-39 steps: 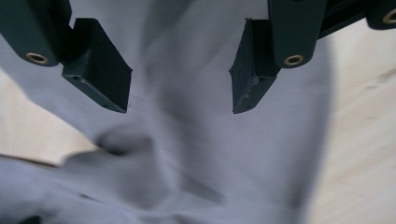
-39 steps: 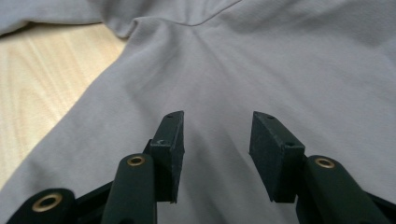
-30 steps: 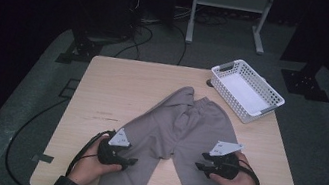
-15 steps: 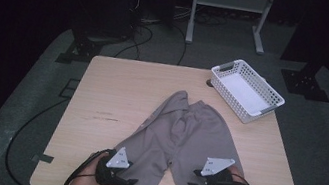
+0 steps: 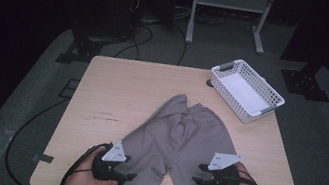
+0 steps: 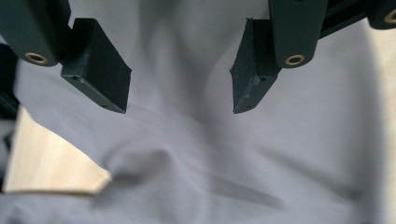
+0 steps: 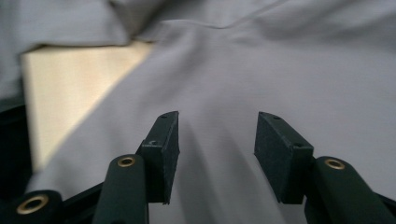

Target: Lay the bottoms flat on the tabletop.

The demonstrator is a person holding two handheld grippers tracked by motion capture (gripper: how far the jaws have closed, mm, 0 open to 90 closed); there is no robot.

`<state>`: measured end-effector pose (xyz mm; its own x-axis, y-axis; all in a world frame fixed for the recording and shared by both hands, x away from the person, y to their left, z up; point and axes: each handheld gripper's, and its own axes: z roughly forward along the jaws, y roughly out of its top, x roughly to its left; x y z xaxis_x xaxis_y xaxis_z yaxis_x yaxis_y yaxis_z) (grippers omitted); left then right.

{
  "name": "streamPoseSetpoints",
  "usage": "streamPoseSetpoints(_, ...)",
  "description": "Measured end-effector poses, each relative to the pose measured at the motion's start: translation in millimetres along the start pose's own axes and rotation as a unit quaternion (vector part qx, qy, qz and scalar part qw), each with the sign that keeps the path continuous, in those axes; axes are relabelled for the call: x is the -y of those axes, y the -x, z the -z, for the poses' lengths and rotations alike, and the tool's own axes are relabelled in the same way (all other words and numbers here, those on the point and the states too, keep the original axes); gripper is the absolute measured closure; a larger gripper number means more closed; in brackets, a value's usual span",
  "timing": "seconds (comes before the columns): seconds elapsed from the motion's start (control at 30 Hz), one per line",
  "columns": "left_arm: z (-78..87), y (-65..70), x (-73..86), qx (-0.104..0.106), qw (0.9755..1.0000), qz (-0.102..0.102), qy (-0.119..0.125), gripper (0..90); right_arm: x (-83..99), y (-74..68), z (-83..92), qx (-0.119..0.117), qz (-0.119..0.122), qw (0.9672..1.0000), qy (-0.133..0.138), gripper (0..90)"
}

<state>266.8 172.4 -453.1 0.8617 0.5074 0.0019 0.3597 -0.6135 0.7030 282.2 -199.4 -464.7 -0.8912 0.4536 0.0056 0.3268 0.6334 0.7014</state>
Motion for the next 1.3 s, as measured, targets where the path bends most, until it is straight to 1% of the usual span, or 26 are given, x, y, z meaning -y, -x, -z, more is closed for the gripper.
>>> streamPoseSetpoints(0.1,1.6,-12.3,-7.4,-0.012,0.9999,0.005,0.01,36.7,-0.8,11.8,-1.1,0.013,-0.011,0.9999,0.004,48.5)
streamPoseSetpoints(0.2,1.4,-27.5,-17.9,-0.026,0.9994,0.011,0.022,37.0,-0.9,20.3,-3.4,0.023,-0.014,0.9996,0.003,48.0)
streamPoseSetpoints(0.27,-1.5,-38.7,-26.6,-0.035,0.9989,0.013,0.027,38.0,-0.3,24.8,-5.9,0.025,-0.018,0.9995,-0.001,48.0)
streamPoseSetpoints(0.33,-6.7,-50.4,-35.1,-0.04,0.9986,0.017,0.031,38.1,0.6,27.7,-8.1,0.027,-0.02,0.9994,-0.003,47.9)
streamPoseSetpoints(0.47,-18.5,-71.2,-49.9,-0.049,0.9977,0.027,0.039,39.3,2.4,28.7,-8.4,0.028,-0.022,0.9993,-0.01,47.8)
streamPoseSetpoints(0.53,-24.2,-79.5,-56.1,-0.051,0.9975,0.03,0.038,40.0,3.2,28.3,-8.9,0.027,-0.023,0.9993,-0.012,47.4)
streamPoseSetpoints(0.63,-32.3,-88.9,-63.7,-0.051,0.9974,0.035,0.038,40.7,4.0,27.7,-9.0,0.027,-0.023,0.9993,-0.01,47.2)
streamPoseSetpoints(0.73,-39.3,-97.0,-70.8,-0.052,0.9973,0.036,0.038,41.4,5.0,27.6,-8.9,0.026,-0.025,0.9993,-0.008,46.6)
streamPoseSetpoints(0.77,-42.1,-99.6,-73.4,-0.051,0.9974,0.035,0.037,41.4,5.4,27.6,-9.0,0.026,-0.026,0.9993,-0.006,46.6)
streamPoseSetpoints(0.87,-51.6,-107.5,-81.2,-0.058,0.9974,0.029,0.031,41.9,6.3,27.1,-8.6,0.028,-0.027,0.9992,-0.005,46.0)
streamPoseSetpoints(0.9,-55.6,-109.9,-83.4,-0.058,0.9974,0.031,0.03,42.3,6.7,27.0,-8.5,0.028,-0.028,0.9992,-0.004,45.9)
streamPoseSetpoints(0.93,-59.6,-112.8,-85.6,-0.057,0.9976,0.029,0.028,43.0,6.8,27.1,-8.6,0.028,-0.028,0.9992,-0.004,45.8)
streamPoseSetpoints(1.03,-73.2,-119.4,-90.6,-0.049,0.998,0.033,0.023,47.6,6.6,27.9,-9.5,0.028,-0.029,0.9992,0.0,45.5)
streamPoseSetpoints(1.13,-84.4,-124.8,-92.4,-0.042,0.9984,0.037,0.008,59.4,6.9,27.7,-9.8,0.03,-0.03,0.9991,0.002,45.4)
streamPoseSetpoints(1.17,-86.8,-126.2,-92.0,-0.039,0.9983,0.042,0.004,66.2,7.4,27.6,-9.7,0.03,-0.03,0.9991,0.004,45.4)
streamPoseSetpoints(1.2,-88.1,-127.1,-91.3,-0.037,0.998,0.052,-0.002,72.3,7.9,27.5,-9.7,0.031,-0.03,0.999,0.005,45.4)
streamPoseSetpoints(1.23,-88.1,-127.9,-90.0,-0.036,0.9975,0.061,-0.004,81.0,8.3,27.5,-9.7,0.031,-0.031,0.999,0.007,45.4)
streamPoseSetpoints(1.27,-87.1,-128.3,-88.5,-0.035,0.9967,0.073,-0.005,87.7,8.5,27.3,-9.7,0.031,-0.031,0.999,0.008,45.5)
streamPoseSetpoints(1.3,-85.8,-128.8,-86.8,-0.035,0.9961,0.081,-0.005,89.4,8.5,27.1,-9.8,0.032,-0.032,0.9989,0.008,45.4)
